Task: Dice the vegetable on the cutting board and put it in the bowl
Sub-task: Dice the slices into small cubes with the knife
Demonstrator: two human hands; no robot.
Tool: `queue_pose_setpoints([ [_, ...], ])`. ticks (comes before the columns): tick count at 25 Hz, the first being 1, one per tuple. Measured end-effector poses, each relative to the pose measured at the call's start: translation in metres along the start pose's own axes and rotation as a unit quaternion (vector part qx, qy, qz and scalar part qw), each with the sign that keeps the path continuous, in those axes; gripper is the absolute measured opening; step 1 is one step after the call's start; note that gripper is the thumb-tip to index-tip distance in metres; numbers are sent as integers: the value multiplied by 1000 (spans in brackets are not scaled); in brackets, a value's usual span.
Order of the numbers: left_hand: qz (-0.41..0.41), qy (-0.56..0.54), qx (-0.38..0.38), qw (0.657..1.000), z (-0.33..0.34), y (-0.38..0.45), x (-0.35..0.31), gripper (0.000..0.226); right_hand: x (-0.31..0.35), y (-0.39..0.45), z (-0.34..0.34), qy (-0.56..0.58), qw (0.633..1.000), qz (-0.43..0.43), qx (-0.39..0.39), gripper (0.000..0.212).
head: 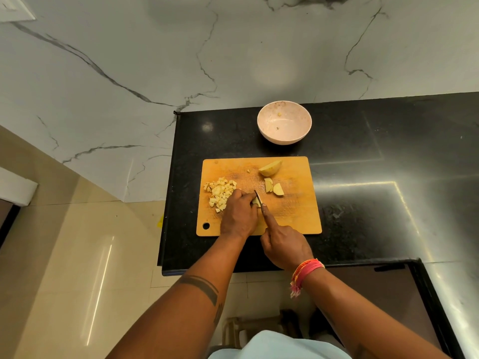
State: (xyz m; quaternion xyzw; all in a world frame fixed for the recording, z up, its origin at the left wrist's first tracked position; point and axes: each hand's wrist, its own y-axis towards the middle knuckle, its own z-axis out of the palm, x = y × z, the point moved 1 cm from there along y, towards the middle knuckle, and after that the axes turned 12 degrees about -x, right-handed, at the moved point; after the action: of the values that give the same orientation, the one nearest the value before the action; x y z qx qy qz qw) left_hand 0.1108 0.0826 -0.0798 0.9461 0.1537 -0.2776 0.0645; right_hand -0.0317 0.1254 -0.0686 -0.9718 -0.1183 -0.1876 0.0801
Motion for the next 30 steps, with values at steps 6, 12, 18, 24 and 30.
queue_pose_setpoints([
  [6,-5,20,-13,1000,3,-7,-6,39,-7,-11,-1,-35,999,-11,17,78],
  [12,-6,24,-16,1000,4,-8,-6,39,-18,-44,4,-37,999,-10,24,81],
  [18,-49,-20,-39,998,4,-8,-2,33,-19,-51,0,-2,1000,-6,6,75],
  [24,-68,-24,-51,996,3,-7,-1,27,2,-9,-1,-7,1000,-10,2,73],
  [30,-74,-3,-47,996,3,-5,-5,25,0,-3,0,-25,999,-25,16,75],
])
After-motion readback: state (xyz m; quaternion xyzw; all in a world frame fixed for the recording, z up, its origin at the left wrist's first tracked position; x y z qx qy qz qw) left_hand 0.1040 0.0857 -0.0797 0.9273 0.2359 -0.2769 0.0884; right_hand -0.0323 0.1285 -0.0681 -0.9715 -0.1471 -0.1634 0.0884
